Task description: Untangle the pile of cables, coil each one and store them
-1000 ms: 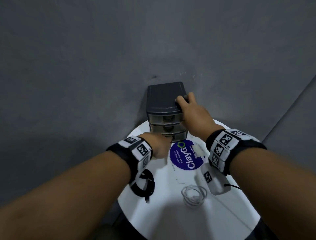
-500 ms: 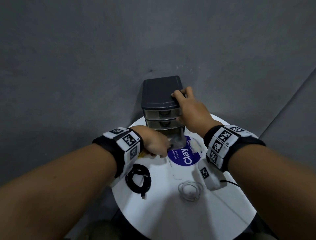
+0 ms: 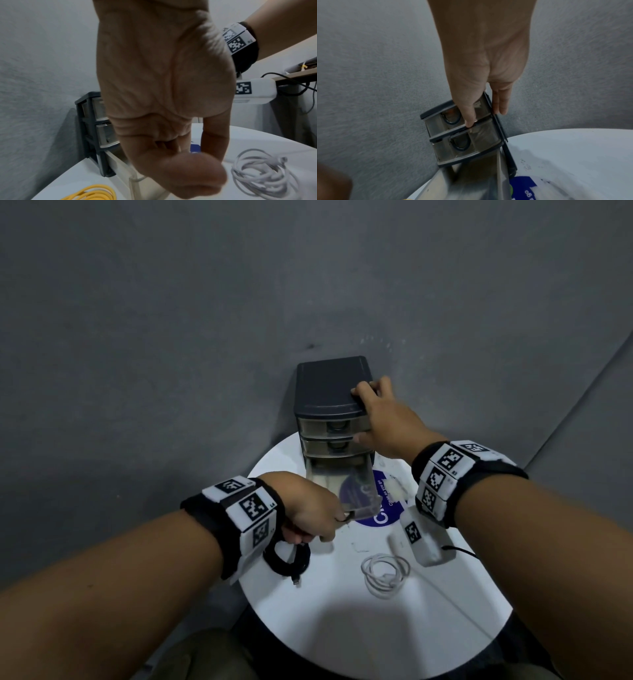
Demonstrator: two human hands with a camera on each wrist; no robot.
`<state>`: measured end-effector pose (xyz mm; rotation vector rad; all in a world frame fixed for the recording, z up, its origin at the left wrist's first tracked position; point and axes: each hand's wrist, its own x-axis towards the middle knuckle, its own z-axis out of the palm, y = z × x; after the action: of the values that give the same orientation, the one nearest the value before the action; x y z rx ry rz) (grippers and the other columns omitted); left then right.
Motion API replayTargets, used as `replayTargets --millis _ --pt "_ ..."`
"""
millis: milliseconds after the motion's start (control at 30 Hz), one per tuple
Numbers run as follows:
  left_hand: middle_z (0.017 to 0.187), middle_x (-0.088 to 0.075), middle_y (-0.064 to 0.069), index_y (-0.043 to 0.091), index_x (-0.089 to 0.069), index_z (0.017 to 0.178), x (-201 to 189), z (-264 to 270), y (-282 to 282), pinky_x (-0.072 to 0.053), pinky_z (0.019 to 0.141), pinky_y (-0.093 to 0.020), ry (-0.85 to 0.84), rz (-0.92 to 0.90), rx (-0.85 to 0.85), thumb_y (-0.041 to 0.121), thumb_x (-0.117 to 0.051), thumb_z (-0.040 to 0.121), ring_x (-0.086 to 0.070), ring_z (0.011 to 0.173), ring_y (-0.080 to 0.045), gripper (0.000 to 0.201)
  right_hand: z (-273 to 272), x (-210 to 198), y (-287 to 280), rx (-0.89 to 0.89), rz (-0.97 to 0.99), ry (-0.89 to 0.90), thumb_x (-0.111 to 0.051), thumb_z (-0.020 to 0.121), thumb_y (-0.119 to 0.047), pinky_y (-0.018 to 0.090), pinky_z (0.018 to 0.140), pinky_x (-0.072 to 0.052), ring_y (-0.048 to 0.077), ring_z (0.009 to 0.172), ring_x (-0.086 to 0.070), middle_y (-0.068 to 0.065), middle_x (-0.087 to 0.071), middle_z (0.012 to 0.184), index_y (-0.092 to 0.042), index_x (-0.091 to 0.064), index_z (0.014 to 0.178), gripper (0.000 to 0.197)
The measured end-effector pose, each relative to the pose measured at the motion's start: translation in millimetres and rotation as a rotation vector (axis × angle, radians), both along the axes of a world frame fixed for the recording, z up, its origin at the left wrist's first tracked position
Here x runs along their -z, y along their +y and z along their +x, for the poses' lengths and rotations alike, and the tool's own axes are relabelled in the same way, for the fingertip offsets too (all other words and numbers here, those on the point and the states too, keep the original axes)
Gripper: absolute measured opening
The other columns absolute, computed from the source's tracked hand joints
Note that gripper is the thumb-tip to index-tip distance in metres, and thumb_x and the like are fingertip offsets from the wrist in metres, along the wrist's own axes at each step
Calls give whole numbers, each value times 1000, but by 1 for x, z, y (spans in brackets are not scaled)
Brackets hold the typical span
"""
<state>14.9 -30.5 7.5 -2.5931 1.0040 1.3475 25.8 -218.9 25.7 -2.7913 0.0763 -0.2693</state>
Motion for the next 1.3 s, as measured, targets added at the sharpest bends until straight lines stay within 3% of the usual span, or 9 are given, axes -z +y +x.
replayTargets --millis 233,367,467,667,833,967,1067,1167,1300 --pt "73 -68 -4 14 -61 133 -26 3 2 -56 57 -28 47 -121 52 15 -51 100 -61 51 -12 34 -1 -2 3 10 -13 25 -81 77 -13 38 81 -53 28 88 -56 6 -27 141 -23 -35 138 77" --pt "80 -69 6 18 -75 92 -50 32 -1 -53 74 -34 -500 -703 15 15 -59 93 -63 74 -9 17 -1 1 1 18 -35 21 -76 79 -6 39 75 -51 30 84 -58 6 -26 141 -24 -34 138 74" --pt "95 -57 8 25 -69 102 -50 58 0 -50 81 -37 -843 -1021 -245 18 -56 85 -56 88 -13 22 -3 1 4 31 -43 36 -76 80 -9 43 79 -54 30 85 -58 5 -22 145 -24 -31 140 76" --pt "161 -29 -8 20 -36 155 -22 79 8 -33 118 -49 -741 -649 -169 21 -60 91 -30 146 -33 68 -3 -4 7 40 -66 103 -75 80 -11 48 85 -56 34 96 -61 4 -18 150 -23 -27 145 83" --pt "153 -35 -4 20 -35 152 -19 70 9 -41 108 -45 -799 -686 -140 5 -61 87 -36 136 -31 71 -14 -14 6 8 -153 180 -76 83 -31 54 108 -38 35 139 -32 3 -11 159 -32 -19 152 89" --pt "144 -38 -2 22 -38 146 -14 69 4 -44 93 -46 -837 -699 -172 11 -61 86 -38 128 -31 65 -52 -14 17 -94 -159 -140 -68 85 -30 36 80 -35 21 101 -48 -2 -50 115 -27 -52 109 29" --pt "142 -38 -3 22 -38 143 -10 68 1 -48 89 -50 -867 -681 -188 13 -61 86 -36 126 -32 62 -72 -11 32 -291 -34 315 -66 88 -42 32 65 -43 15 68 -54 -4 -61 70 -21 -63 71 28" --pt "141 -38 -4 21 -38 141 -9 66 -2 -49 86 -53 -878 -670 -192 13 -61 86 -35 126 -34 60 -85 16 43 -331 -77 982 -75 78 -59 30 71 -54 17 60 -62 -2 -69 62 -16 -70 65 45" --pt "141 -37 -5 21 -37 139 -8 65 -4 -49 87 -54 -872 -658 -208 13 -62 86 -34 127 -35 60 -89 51 49 -292 -243 1016 -88 59 -60 33 73 -60 23 75 -71 -2 -73 78 -13 -71 87 57"
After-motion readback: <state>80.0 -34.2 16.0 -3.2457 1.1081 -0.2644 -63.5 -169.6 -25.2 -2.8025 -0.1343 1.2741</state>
